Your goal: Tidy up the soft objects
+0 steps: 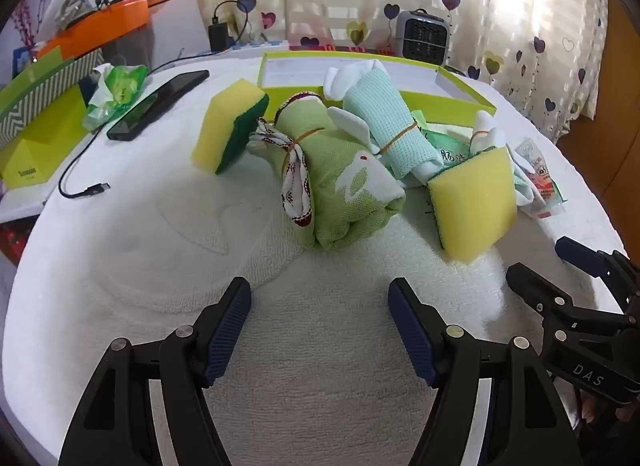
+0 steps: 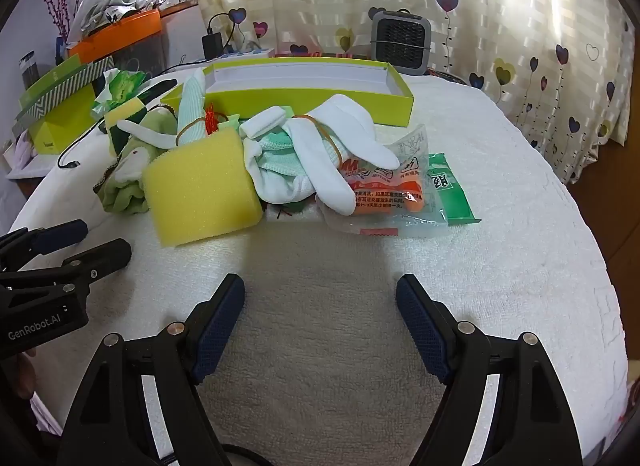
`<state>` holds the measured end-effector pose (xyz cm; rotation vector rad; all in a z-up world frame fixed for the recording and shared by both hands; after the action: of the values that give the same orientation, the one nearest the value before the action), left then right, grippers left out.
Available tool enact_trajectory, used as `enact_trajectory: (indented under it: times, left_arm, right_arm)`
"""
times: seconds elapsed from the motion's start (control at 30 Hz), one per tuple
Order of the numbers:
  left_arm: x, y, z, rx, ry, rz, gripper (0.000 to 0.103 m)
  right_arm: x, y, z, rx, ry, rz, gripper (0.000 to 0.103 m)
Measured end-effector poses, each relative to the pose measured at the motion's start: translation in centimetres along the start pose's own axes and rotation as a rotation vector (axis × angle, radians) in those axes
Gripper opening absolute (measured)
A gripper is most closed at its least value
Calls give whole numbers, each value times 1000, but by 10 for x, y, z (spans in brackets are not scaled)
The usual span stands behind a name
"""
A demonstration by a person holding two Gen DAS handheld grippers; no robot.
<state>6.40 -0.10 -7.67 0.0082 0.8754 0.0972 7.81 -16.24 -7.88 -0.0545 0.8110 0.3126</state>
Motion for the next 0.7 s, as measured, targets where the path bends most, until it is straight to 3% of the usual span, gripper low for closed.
enact_trajectory:
  times: [0.7]
  left_arm:
    - [0, 0, 0, 2, 2, 4, 71]
  right_arm:
    - [-1, -4, 1, 3, -1, 4, 79]
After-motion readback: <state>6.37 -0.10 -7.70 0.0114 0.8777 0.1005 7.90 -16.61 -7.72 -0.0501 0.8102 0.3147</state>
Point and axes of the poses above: each gripper's, at about its wrist camera, not at the fingertips, and x roughly the way its jaws point, y to its left, z to its top, the point moved 10 cm from there along x, roughly the way its jaws point, and after that the axes turned 6 degrees about z, right-handed, at the moved point
